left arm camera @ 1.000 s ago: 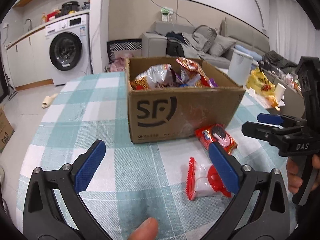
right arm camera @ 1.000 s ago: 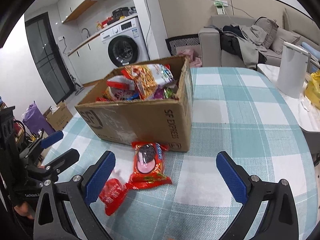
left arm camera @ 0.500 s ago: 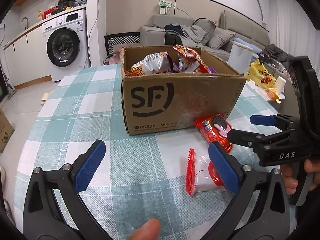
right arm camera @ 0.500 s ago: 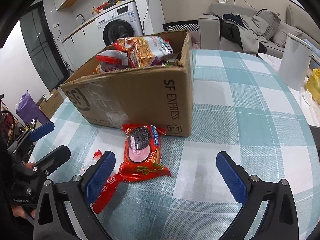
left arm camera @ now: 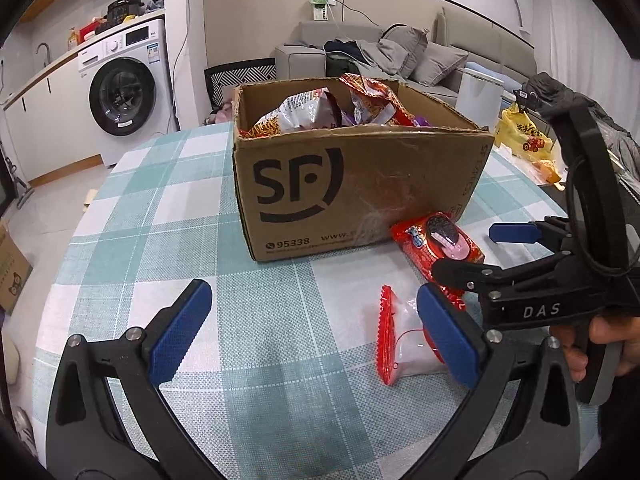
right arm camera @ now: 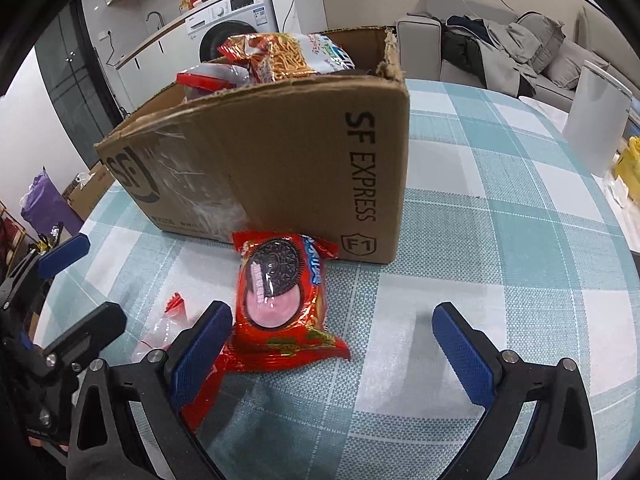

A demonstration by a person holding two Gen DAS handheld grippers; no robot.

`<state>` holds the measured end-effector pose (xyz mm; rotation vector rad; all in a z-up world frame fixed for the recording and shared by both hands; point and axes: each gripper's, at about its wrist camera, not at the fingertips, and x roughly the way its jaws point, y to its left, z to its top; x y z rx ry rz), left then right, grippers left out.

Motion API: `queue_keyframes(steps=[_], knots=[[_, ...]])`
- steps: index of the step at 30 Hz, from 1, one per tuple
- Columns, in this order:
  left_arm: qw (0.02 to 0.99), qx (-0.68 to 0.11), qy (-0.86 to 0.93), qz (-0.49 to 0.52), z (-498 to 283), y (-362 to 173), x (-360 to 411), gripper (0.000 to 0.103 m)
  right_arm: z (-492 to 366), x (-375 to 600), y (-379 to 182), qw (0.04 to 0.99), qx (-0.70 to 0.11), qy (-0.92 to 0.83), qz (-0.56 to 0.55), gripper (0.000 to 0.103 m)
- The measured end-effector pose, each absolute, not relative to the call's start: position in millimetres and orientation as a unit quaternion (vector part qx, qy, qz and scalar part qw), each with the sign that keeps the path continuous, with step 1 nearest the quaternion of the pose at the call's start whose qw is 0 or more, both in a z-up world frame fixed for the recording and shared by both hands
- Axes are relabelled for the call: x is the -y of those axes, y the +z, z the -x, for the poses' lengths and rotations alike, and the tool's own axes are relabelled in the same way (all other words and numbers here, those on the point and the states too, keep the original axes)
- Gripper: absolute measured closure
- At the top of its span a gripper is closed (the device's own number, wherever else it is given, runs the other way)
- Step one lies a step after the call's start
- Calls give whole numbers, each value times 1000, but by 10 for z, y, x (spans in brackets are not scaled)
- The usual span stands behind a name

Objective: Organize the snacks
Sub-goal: 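Move the left tool toward the balloon glue pack while the right tool approaches the red Oreo pack, then grasp the red-and-white balloon glue pack with the left tool while the right tool grasps the red Oreo pack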

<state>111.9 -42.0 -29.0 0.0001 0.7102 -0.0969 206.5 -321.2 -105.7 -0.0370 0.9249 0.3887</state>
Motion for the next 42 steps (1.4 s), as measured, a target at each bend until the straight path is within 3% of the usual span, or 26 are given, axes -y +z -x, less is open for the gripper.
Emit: queue_keyframes(steps=[6,9,15,17,19,42], knots=[[935,-352,-52,11,-1155,-318,375,1,-2087,3284,-1052,877,-445,178,21,1],[932,-357,-55,11,-1170,-341,376,1,-2070,3243,-1056,876,-443,187,27,8],[932,-357,-59,13,-1168,-355,373,0,-2021,3164,-1046,876,-433,211,37,33],[932,-358,-59,13,-1168,-356,381,1,-2008,3153,-1032,873,-432,224,35,52],[931,-359,-61,13,-1174,-361,381,0,-1995,3148,-1025,872,-430,232,33,58],[897,-419,-136,-12,-1154,-531,820,2,-1817,3399,-820,876,-415,245,-9,59]])
